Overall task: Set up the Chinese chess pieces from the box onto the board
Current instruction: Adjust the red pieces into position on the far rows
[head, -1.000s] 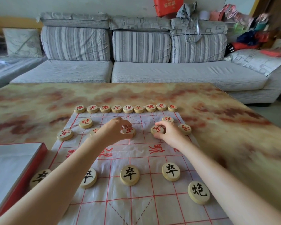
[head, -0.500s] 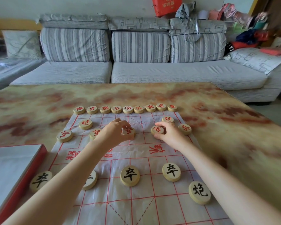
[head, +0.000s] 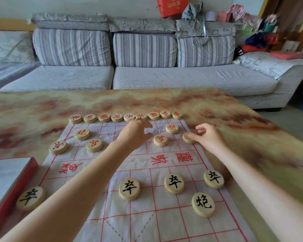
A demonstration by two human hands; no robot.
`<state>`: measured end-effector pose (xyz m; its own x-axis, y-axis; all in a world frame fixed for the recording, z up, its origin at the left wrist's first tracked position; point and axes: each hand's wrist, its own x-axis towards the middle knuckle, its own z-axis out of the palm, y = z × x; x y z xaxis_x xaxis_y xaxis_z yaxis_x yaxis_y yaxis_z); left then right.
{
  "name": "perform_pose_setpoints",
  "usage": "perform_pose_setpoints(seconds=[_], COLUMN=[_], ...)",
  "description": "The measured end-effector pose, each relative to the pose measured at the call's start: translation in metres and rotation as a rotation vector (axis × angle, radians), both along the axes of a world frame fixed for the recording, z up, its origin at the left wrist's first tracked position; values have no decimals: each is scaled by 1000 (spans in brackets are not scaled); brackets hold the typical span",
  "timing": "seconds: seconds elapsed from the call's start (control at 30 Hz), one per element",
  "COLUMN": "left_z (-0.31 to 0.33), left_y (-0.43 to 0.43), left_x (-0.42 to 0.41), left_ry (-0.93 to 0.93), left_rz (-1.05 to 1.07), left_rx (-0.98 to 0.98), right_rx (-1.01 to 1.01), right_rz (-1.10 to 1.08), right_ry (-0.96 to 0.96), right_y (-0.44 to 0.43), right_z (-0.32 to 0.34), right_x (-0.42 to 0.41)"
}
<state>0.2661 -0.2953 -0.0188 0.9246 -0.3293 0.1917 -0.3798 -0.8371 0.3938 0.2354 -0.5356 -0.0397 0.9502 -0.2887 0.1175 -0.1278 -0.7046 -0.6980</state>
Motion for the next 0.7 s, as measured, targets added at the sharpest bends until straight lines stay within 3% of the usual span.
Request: perform_pose_setpoints(seconds=[0.23,0.7], left_z=[12,-6], left_y=[-63,-110], left_x=[32,44], left_ry=[93,68], left_rz=[-28,237], left_rx=[-7,71], right_rx=[-13,-83], right_rz=[-30,-1], right_ry=[14,26], right_y=[10,0], right_z=[-9,-18], right_x=[5,17])
